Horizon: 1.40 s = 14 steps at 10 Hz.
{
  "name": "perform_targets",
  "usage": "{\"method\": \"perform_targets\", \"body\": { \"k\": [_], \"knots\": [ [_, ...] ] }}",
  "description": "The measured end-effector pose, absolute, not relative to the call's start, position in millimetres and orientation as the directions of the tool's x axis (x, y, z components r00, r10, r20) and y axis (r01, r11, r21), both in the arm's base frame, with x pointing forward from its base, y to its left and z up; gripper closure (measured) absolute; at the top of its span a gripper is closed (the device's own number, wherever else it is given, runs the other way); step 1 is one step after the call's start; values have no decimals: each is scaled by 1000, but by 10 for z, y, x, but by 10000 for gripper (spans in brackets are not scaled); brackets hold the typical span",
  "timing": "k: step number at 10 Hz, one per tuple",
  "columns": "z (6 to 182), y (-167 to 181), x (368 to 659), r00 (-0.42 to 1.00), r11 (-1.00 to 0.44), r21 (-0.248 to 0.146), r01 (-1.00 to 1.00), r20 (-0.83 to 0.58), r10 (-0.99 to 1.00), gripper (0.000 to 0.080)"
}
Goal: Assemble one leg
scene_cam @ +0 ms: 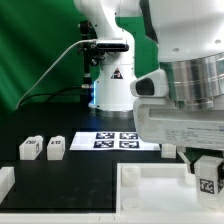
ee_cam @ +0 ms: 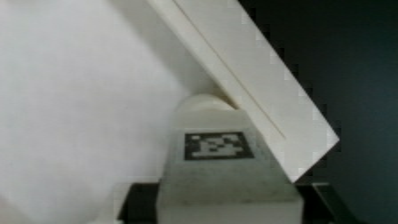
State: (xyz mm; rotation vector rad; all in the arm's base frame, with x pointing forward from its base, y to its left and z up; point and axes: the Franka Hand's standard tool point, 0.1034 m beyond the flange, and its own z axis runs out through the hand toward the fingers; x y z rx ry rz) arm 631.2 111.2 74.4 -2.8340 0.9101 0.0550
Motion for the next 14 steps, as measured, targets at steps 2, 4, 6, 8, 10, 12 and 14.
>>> {"method": "perform_targets", "body": {
  "k": [2, 4, 6, 8, 10, 12, 14],
  "knots": [
    [742, 1112, 6312, 816, -803, -143, -578, -83, -572, 506],
    [741, 1112, 6311, 831, -818, -145, -556, -80, -550, 203],
    [756, 1169, 6305, 901, -889, -144, -434, -54, -431, 161],
    [826, 1303, 6321, 997, -990, -124, -64, 33, -69, 152],
    [785, 1289, 6287, 966, -963, -99, 251, 82, 243, 150],
    [784, 1271, 6293, 931, -928, -89, 361, 93, 353, 150],
    [753, 1217, 6327, 824, -826, -40, 563, 109, 556, 150]
  ]
}}
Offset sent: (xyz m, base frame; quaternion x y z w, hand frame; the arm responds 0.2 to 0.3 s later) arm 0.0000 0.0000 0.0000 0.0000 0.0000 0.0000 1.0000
